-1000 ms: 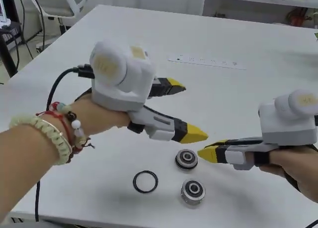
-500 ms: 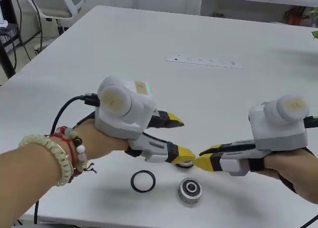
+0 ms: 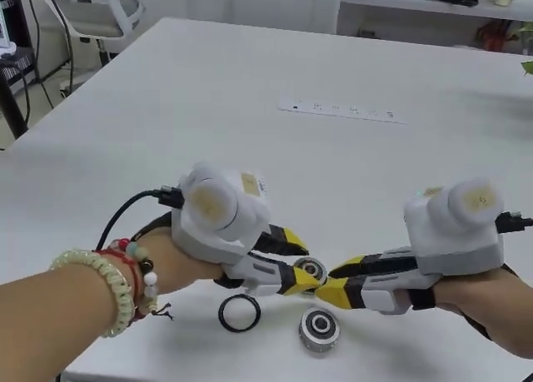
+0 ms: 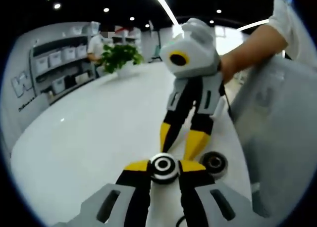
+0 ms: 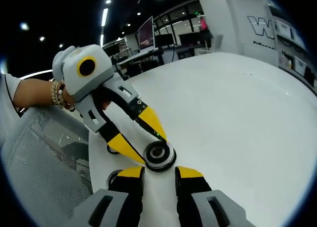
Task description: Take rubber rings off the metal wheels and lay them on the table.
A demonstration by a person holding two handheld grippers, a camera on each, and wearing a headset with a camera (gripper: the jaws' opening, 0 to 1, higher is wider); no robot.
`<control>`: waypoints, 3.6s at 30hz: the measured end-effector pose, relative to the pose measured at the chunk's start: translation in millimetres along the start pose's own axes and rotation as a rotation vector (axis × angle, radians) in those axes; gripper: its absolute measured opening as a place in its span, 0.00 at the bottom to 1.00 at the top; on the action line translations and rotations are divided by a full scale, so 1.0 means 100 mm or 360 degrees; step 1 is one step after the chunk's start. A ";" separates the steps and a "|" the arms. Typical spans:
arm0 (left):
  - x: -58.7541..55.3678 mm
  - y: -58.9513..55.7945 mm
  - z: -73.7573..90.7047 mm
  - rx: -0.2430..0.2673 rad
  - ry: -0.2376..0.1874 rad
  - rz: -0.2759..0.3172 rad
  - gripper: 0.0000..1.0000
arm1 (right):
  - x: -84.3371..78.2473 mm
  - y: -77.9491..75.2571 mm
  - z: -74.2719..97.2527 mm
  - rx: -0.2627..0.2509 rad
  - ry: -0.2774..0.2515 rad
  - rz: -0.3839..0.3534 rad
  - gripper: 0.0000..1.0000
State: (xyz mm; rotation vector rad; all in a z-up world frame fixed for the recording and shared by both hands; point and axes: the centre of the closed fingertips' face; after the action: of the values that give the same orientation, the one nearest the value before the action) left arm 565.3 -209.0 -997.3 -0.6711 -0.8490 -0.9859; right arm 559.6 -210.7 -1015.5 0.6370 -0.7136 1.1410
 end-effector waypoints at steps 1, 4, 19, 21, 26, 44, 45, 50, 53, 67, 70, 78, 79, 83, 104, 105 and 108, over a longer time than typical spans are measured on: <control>0.00 0.00 -0.01 0.0005 0.0005 -0.0003 0.21 | 0.00 0.00 0.00 -0.0002 0.0006 0.0010 0.22; -0.01 0.02 -0.02 0.0008 0.0004 0.0020 0.22 | 0.00 0.01 -0.01 -0.0002 0.0008 0.0023 0.21; -0.03 0.01 -0.02 -0.0003 -0.0021 0.0145 0.20 | -0.02 0.00 -0.01 -0.0012 0.0016 0.0058 0.18; -0.03 0.02 -0.02 -0.0003 -0.0033 0.0180 0.20 | -0.02 -0.01 -0.01 -0.0014 0.0020 0.0062 0.18; -0.02 0.06 -0.01 0.0020 -0.0049 0.0218 0.14 | -0.02 -0.01 -0.01 -0.0015 0.0026 0.0065 0.17; -0.02 0.07 0.00 0.0032 -0.0057 0.0204 0.14 | 0.02 0.00 -0.06 -0.0036 -0.0007 0.0169 0.20; -0.02 0.07 0.00 0.0033 -0.0057 0.0204 0.14 | 0.03 0.00 -0.06 -0.0033 -0.0010 0.0184 0.20; -0.02 0.07 0.00 0.0029 -0.0057 0.0185 0.14 | 0.02 -0.01 -0.04 -0.0038 0.0023 0.0294 0.17; -0.02 0.07 0.00 0.0027 -0.0063 0.0188 0.14 | -0.01 -0.02 -0.03 -0.0034 0.0045 0.0290 0.10; -0.02 0.08 -0.01 0.0065 -0.0048 0.0170 0.14 | -0.04 -0.13 -0.01 -0.0126 0.0104 0.0108 0.00; -0.02 0.09 0.00 0.0072 -0.0049 0.0182 0.14 | -0.02 -0.18 0.01 -0.0135 0.0036 -0.0082 0.00; -0.02 0.09 0.00 0.0069 -0.0047 0.0171 0.14 | 0.08 -0.20 0.05 -0.0097 -0.0103 -0.0418 0.00; -0.02 0.09 0.00 0.0068 -0.0047 0.0172 0.14 | 0.10 -0.17 0.05 -0.0074 -0.0110 -0.0487 0.00; -0.03 0.12 0.01 0.0080 -0.0029 0.0165 0.13 | 0.13 -0.14 0.03 -0.0107 -0.0079 -0.0420 0.00; -0.02 0.10 0.00 0.0087 -0.0045 0.0161 0.13 | 0.39 -0.01 0.01 -0.0055 -0.0180 -0.0336 0.00; -0.02 0.10 0.00 0.0088 -0.0047 0.0161 0.13 | 0.39 -0.03 0.00 -0.0085 -0.0163 -0.0303 0.00; -0.01 0.10 0.00 0.0087 -0.0053 0.0165 0.13 | 0.35 -0.06 -0.01 -0.0094 -0.0146 -0.0303 0.00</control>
State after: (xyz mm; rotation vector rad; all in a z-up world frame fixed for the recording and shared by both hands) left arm 574.4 -204.4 -999.7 -0.6797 -0.8590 -0.8576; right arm 574.0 -192.1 -989.4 0.6956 -0.7456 0.9168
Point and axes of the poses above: the centre of the closed fingertips' face, and the gripper's own axes: z roughly backward along the fingers, y roughly to its left, x roughly out of its top, and after that the axes turned 12 degrees about z, right-handed
